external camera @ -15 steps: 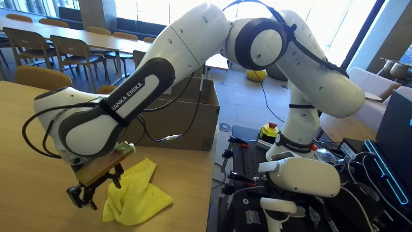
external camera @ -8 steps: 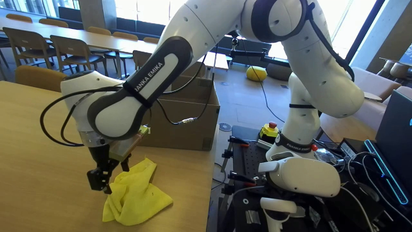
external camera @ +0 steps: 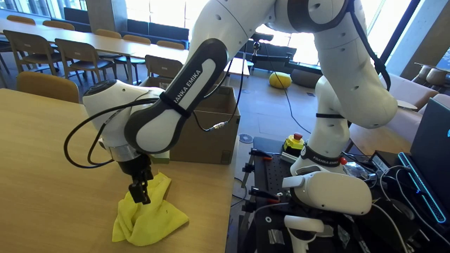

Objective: Put the marker on the towel then put it inside the box

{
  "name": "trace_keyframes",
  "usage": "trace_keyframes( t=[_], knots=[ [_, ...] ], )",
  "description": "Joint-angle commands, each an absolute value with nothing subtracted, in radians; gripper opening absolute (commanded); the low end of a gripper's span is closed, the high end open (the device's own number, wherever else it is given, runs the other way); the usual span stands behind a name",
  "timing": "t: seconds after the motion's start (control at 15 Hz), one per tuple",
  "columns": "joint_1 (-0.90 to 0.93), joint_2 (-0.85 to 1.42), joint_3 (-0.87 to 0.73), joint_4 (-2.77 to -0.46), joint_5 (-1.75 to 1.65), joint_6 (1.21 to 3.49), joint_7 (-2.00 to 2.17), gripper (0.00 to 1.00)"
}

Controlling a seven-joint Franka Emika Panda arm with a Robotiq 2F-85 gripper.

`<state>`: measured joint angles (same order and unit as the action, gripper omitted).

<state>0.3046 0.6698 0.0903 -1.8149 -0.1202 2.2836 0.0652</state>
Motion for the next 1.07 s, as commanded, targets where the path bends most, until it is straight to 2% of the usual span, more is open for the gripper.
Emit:
trace_keyframes(
  t=[0.0,0.6,1.0],
  knots=[
    [0.308,0.659,0.087,-1.836,-0.236,2.325,-0.027,1.0],
    [0.239,0.725,0.121,-1.827,-0.26,2.552,-0.143,1.0],
    [0.169,0.769,0.183,-1.813,-0.224,2.565,-0.274,1.0]
  ],
)
